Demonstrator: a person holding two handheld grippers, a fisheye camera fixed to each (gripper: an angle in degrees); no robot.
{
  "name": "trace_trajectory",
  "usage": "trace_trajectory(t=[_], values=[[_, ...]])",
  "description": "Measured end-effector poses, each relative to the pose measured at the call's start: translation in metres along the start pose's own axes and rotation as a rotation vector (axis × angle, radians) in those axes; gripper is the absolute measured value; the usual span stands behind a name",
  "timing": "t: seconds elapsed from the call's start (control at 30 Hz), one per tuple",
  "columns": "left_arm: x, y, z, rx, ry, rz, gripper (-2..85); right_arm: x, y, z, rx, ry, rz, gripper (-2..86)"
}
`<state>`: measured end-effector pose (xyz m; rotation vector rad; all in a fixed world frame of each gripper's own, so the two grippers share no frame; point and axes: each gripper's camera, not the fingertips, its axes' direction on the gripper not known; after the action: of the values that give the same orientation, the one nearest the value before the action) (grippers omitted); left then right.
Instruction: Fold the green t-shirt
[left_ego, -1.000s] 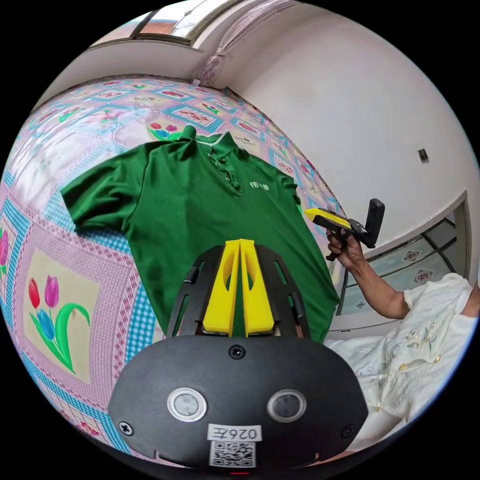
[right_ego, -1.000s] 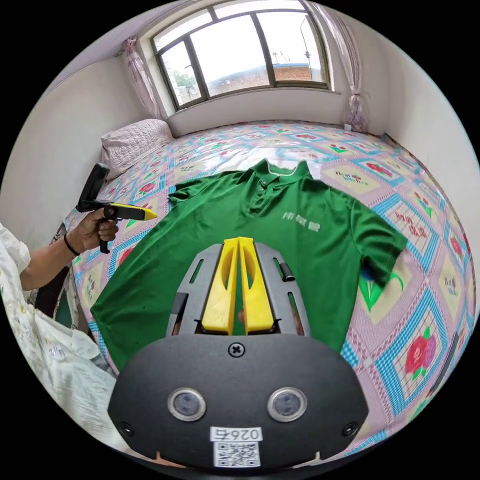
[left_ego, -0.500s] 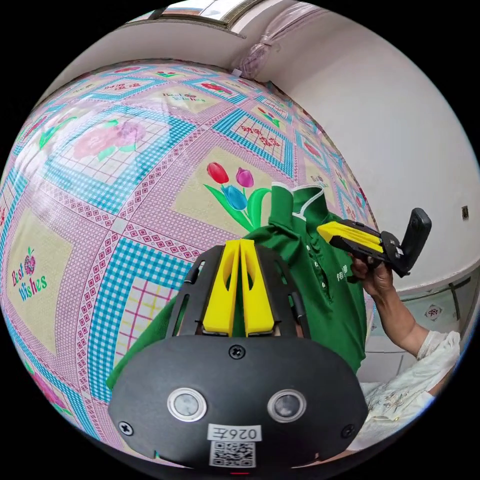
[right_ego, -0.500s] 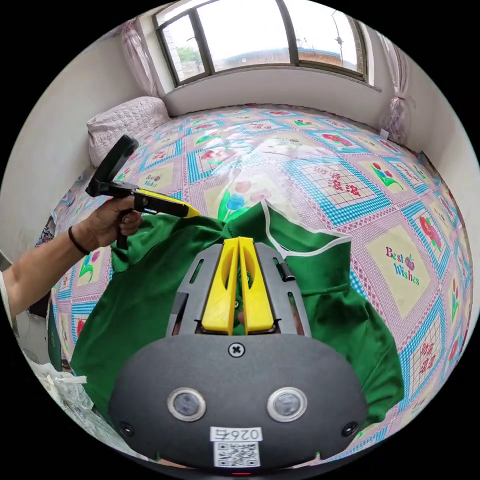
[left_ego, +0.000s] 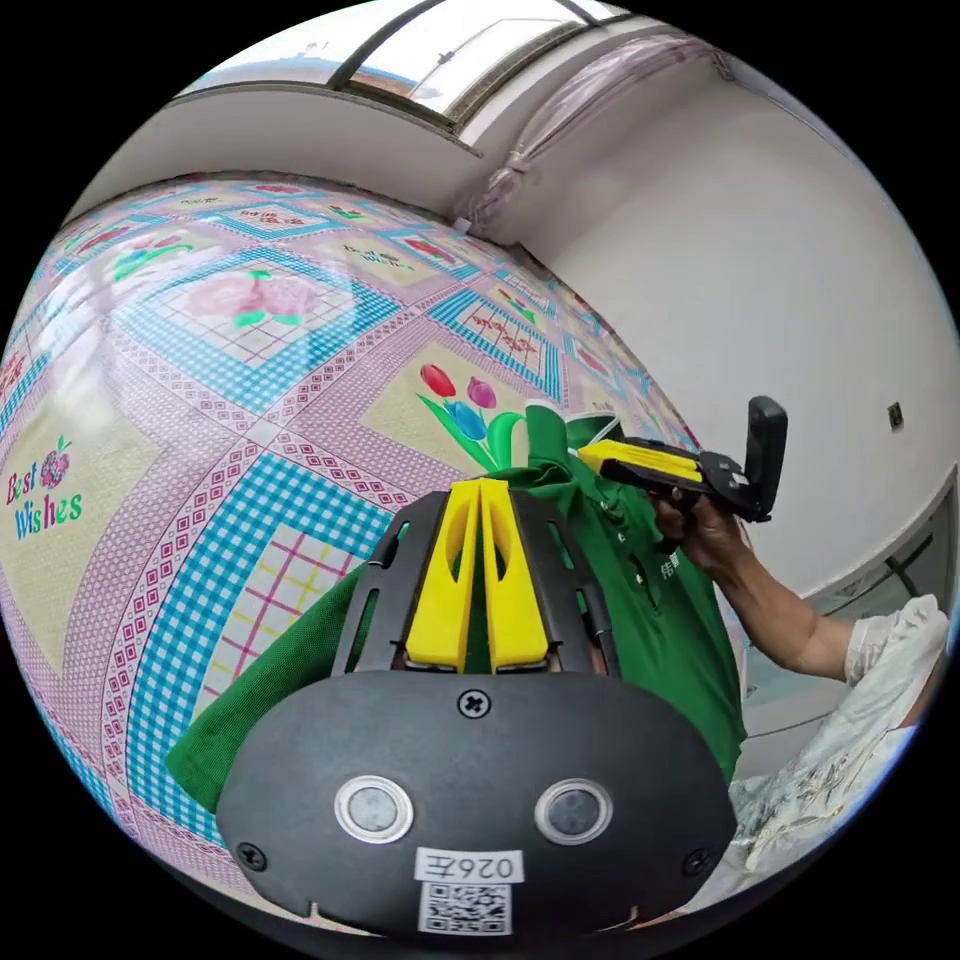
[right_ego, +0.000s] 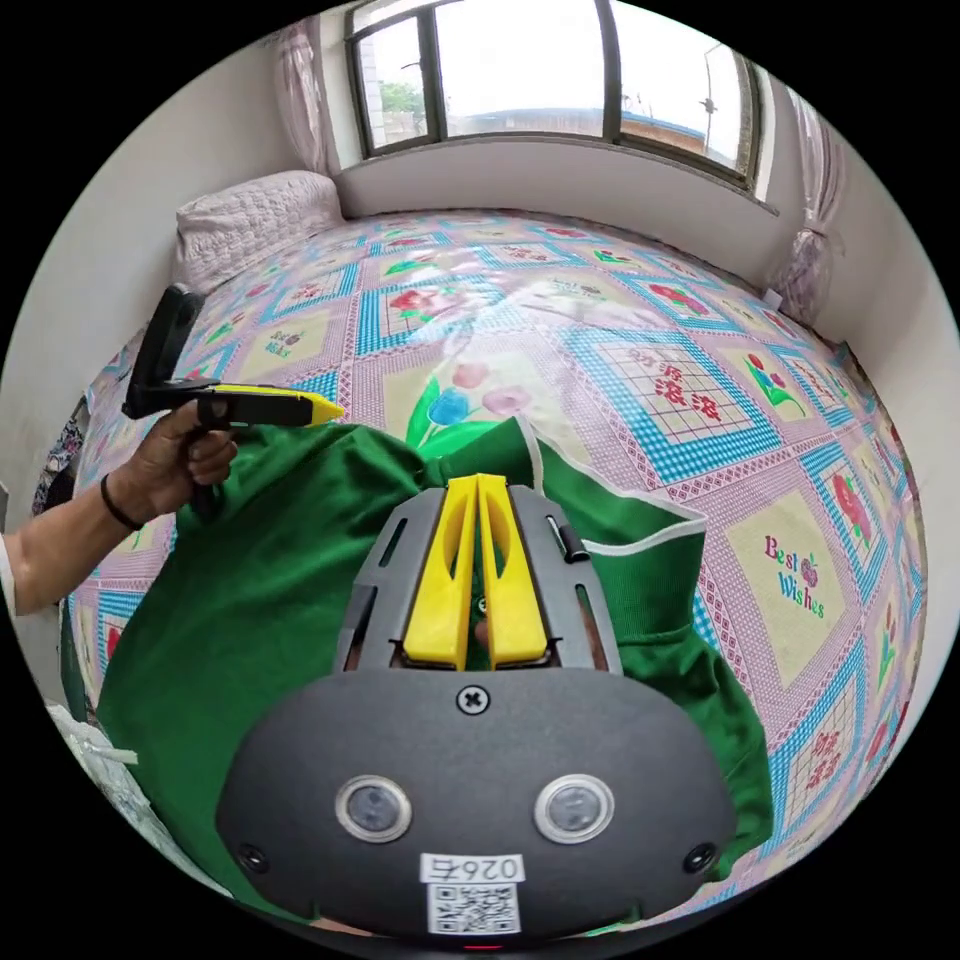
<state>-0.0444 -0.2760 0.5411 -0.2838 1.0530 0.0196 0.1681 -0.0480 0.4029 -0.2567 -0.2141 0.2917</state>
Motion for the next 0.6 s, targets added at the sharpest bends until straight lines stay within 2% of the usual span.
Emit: trace_trajectory(t=[0.03,0.07,0.17,0.23,0.33,0.4,0.5,0.6], values=[[-0.006,-0.005,0.007,-0.058,-0.048,-0.06,-1.0,-0.001,-0.003,0.019,-0.092,0.094,-0.025,-0.9],[-0.015,-0.005,-0.001,-0.025,-0.04,-0.093,-1.0,0.004,0.002,0.028,-0.132,0.142,-0.05,-0.9],[-0.033,0.007,-0.025,0.031,-0.073,-0.173,-1.0,0.03,0.014,0.01,-0.116,0.132,0.027,-0.9],[-0.026,0.013,-0.034,0.074,-0.096,-0.191,-1.0,0.04,0.021,-0.005,-0.038,0.034,0.077,-0.9],[0.002,0.011,-0.034,0.126,-0.016,-0.114,-1.0,0.03,0.019,-0.02,0.065,-0.108,0.095,-1.0],[0.018,0.001,-0.025,0.103,-0.018,-0.049,-1.0,0.01,0.008,-0.015,0.066,-0.149,0.037,-1.0],[0.023,-0.016,-0.004,-0.004,-0.134,-0.015,-1.0,-0.007,-0.009,0.032,-0.152,-0.011,-0.077,-1.0],[0.019,-0.017,-0.007,-0.052,-0.065,-0.021,-1.0,0.027,-0.007,0.011,-0.108,-0.012,0.041,-0.9]])
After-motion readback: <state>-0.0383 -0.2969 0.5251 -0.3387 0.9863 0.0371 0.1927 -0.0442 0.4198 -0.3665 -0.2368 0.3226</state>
